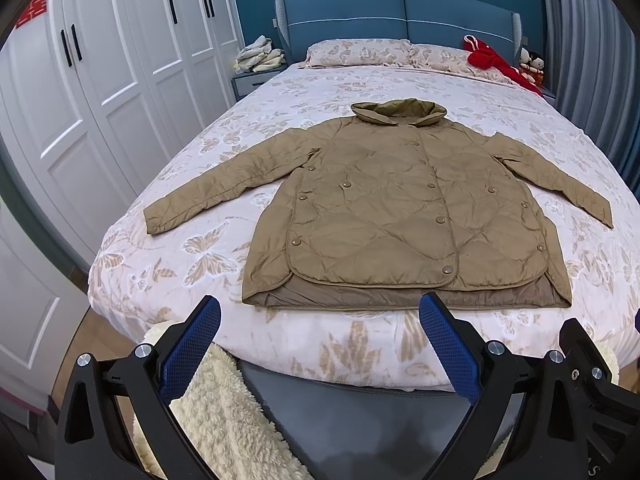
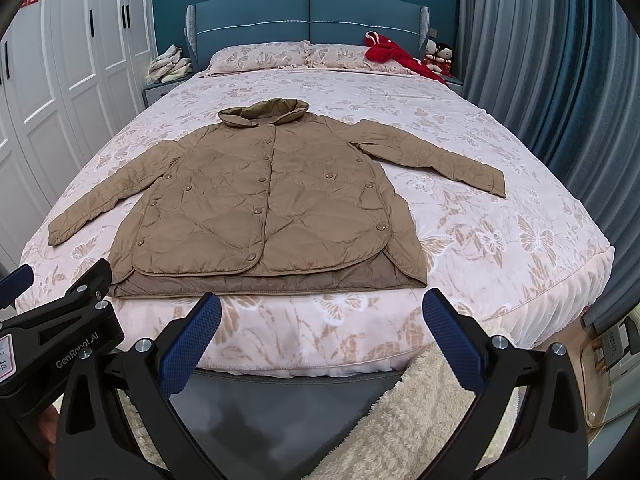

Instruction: Fold large clothes

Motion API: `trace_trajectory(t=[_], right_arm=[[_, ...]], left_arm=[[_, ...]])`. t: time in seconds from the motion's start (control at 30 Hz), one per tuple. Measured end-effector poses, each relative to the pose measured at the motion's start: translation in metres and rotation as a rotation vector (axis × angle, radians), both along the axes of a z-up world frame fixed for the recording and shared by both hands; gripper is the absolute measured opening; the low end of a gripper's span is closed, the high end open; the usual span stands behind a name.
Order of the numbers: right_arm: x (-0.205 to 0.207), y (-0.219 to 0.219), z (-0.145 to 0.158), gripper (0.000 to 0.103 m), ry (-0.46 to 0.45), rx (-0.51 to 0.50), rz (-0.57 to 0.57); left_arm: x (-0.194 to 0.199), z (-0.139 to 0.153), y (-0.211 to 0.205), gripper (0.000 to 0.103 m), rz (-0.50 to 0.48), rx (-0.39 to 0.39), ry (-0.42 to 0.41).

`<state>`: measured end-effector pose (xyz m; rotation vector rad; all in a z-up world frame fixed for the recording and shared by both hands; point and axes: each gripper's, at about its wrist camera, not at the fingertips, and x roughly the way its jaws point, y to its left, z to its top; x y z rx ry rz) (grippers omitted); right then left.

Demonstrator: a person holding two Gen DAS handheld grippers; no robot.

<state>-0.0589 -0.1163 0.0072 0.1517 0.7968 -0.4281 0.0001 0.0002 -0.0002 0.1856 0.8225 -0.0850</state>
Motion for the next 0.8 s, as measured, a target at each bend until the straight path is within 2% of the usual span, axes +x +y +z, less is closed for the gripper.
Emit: trace_trajectory(t=[0.8], right_arm=[[0.0, 0.0004, -0.0002, 0.098, -0.005, 0.0, 0.0]], left_arm=[[-0.0019, 0.0074, 0.0055, 0.097, 0.0, -0.003, -0.003]])
